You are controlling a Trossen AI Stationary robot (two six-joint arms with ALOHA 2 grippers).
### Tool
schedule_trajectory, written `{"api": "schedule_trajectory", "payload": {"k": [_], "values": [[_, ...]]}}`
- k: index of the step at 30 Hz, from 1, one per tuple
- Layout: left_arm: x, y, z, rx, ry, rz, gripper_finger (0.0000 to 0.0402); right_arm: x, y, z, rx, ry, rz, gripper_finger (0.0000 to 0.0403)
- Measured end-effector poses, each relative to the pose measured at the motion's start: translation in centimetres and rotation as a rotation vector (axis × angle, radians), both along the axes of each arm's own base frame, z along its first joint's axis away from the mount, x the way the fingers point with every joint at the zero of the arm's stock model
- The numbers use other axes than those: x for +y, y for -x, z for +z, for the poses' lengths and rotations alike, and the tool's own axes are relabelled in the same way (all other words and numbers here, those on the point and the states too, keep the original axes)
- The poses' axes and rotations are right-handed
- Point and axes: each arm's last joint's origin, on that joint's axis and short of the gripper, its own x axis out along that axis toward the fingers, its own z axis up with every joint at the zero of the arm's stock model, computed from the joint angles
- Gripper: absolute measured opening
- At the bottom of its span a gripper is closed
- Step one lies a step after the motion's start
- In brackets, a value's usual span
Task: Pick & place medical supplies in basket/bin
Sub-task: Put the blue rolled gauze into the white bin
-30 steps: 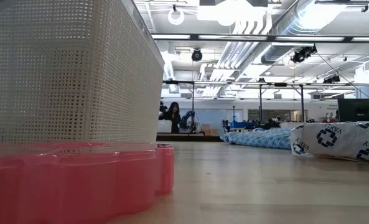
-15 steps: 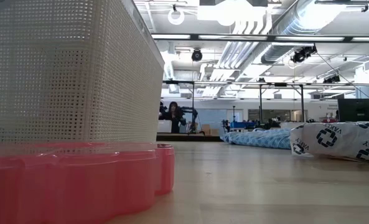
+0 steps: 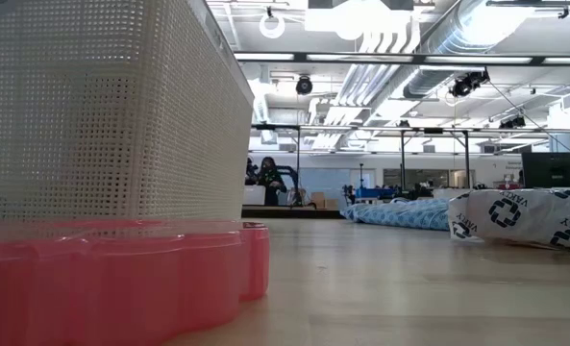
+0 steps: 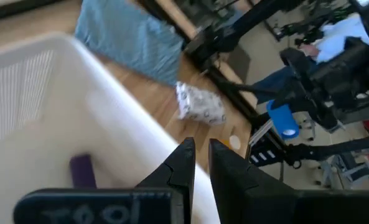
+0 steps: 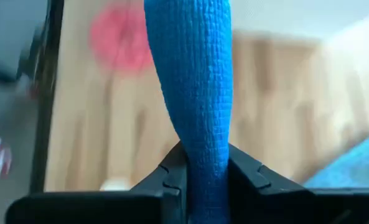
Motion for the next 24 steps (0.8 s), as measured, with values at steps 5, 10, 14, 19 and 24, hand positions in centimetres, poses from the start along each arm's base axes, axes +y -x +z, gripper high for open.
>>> {"api": "schedule_trajectory", "payload": {"k": [5, 10, 14, 19, 24], "values": [[-0.1, 0.4, 0.8, -0.081, -0.1, -0.032, 0.0082, -5.3, -4.8, 3.8, -0.268, -0.071, -0.061, 0.0064], [-0.3, 1.1, 1.2, -0.108, -0.234, -0.077, 0.0083, -10.6, -8.9, 5.8, -0.538, -0.172, -0.137, 0.0058], [-0.4, 1.6, 1.5, -0.126, -0.372, -0.112, 0.0093, -13.6, -11.6, 5.9, -0.667, -0.267, -0.12, 0.0056], [-0.4, 1.7, 3.0, -0.255, -0.523, -0.087, 0.0148, -14.9, -14.0, 4.1, -0.64, -0.33, -0.065, 0.0059], [-0.4, 1.6, 3.5, -0.32, -0.578, -0.123, 0.0251, -15.8, -14.9, 3.3, -0.653, -0.326, -0.133, 0.0058]]}}
